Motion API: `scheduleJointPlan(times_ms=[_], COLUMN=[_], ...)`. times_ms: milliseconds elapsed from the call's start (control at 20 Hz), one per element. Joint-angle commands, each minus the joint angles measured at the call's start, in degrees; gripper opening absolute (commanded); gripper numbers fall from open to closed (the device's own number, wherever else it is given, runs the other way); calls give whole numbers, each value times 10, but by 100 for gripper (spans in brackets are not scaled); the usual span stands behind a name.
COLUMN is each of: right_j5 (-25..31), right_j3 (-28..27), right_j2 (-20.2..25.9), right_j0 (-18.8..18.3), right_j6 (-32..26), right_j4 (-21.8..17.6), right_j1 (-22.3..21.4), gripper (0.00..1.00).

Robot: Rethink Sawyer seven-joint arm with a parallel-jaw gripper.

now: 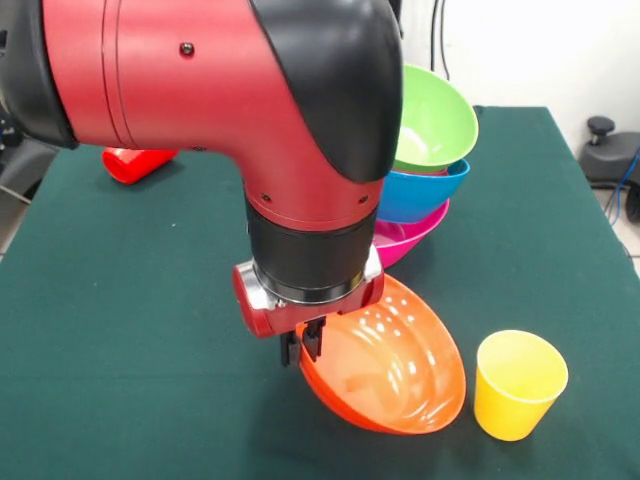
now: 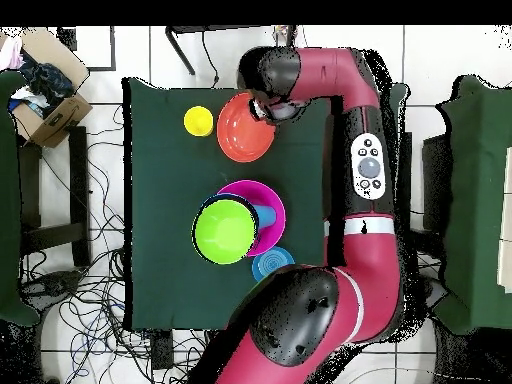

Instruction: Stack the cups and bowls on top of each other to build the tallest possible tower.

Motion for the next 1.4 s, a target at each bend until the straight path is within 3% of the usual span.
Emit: scheduleJointPlan(times_ms=[50, 400, 800, 1000, 1200, 1400], right_j5=[107, 166, 205, 186, 148, 81], right_j3=[-46, -107, -115, -69, 26, 155], right_j2=[10, 41, 51, 36, 12, -3], right_j0=[2, 15, 20, 19, 5, -18], right_j6=[-162, -160, -147, -117, -76, -42], right_j4=[16, 26, 36, 67, 116, 158], right_j1=[-20, -31, -43, -63, -104, -161], gripper=[0, 0, 0, 0, 0, 0])
